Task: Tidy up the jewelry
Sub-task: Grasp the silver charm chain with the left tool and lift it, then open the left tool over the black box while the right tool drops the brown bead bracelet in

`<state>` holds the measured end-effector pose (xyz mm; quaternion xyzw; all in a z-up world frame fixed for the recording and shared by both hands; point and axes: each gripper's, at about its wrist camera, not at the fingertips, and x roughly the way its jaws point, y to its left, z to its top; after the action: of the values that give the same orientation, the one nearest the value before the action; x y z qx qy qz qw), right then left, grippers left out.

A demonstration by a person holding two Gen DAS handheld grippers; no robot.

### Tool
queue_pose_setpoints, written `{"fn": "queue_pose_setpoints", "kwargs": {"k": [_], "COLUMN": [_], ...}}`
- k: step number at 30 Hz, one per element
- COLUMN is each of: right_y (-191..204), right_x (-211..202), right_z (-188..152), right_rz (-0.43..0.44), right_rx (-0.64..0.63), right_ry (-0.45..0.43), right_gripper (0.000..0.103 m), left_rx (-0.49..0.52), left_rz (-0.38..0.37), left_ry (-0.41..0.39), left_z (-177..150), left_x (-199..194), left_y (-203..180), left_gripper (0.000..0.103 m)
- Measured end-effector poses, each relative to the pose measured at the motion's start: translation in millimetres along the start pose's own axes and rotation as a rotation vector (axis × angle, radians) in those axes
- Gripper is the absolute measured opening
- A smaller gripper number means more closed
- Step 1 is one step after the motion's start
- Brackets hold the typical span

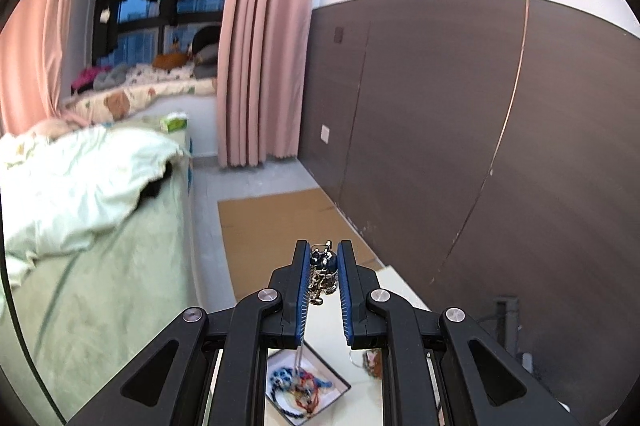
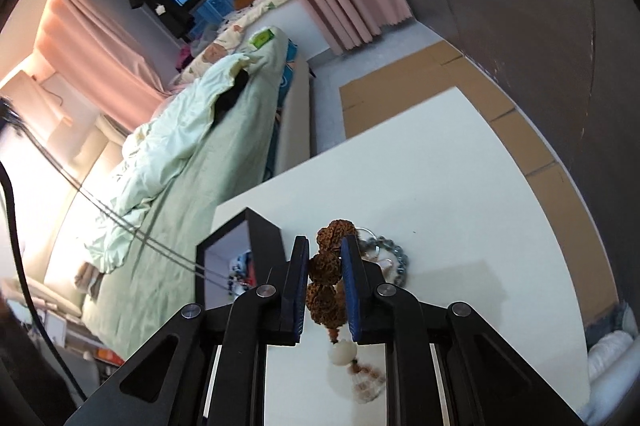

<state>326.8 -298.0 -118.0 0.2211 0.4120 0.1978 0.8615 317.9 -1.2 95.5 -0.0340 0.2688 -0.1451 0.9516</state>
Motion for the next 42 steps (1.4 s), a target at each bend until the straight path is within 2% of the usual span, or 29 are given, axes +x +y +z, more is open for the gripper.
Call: {"fn": "queue_pose_setpoints", "kwargs": {"k": [9, 15, 16, 17, 18, 19, 20, 25, 31, 36, 39, 40, 42], "right_y": [30.2, 54.5, 58.0, 61.0, 65.4, 69.1, 73.2, 93.1, 119.9, 136.9, 142.9, 141.7, 135.1], "right_x": [-19.1, -27.5, -28.0, -28.3, -27.8, -27.0, -25.7, -12.6, 11.1, 31.7, 52.3, 58.9, 67.4], "right_z": [9.6, 23.0, 25.1, 26.6, 28.2, 29.3, 30.2, 30.7, 23.6, 13.4, 6.4, 5.4, 4.4], "right_rz": [0.025, 0.035, 0.036, 0.039, 0.043, 0.049, 0.057, 0.083, 0.111, 0.129, 0.088, 0.075, 0.053], "right_rx": [-0.053, -0.104, -0.111, -0.117, -0.125, -0.13, -0.135, -0.164, -0.199, -0.22, -0.239, -0.237, -0.214], "right_ry": [-0.043, -0.068, -0.072, -0.075, -0.077, -0.077, -0.076, -0.053, -0.011, 0.03, 0.084, 0.102, 0.135], "right_gripper": [0.017, 0.017, 0.017, 0.017, 0.017, 0.017, 0.017, 0.017, 0.017, 0.017, 0.019, 0.024, 0.061], "left_rx": [-0.115, -0.183, -0.187, -0.189, -0.197, -0.211, -0.23, -0.283, -0.327, -0.361, -0.366, -0.366, -0.361], "left_rz": [-0.069, -0.126, -0.128, -0.122, -0.116, -0.109, -0.101, -0.041, 0.027, 0.039, 0.032, 0.029, 0.026], "left_ry": [0.102, 0.211, 0.237, 0.26, 0.268, 0.257, 0.235, 0.186, 0.172, 0.163, 0.163, 0.164, 0.167], "left_z": [-54.5, -89.9, -93.4, -97.1, -100.2, -102.6, -104.3, -106.5, -111.4, -113.8, -113.8, -113.7, -113.6], "left_x": [46.0, 78.7, 82.9, 86.5, 87.1, 85.2, 80.3, 59.1, 45.1, 37.0, 35.8, 35.6, 35.7], "left_y": [22.7, 36.7, 38.6, 40.9, 44.0, 48.7, 55.2, 82.8, 112.1, 126.3, 126.3, 125.9, 124.4], "left_gripper": [0.014, 0.017, 0.025, 0.044, 0.056, 0.075, 0.083, 0.083, 0.083, 0.083, 0.083, 0.083, 0.083]}}
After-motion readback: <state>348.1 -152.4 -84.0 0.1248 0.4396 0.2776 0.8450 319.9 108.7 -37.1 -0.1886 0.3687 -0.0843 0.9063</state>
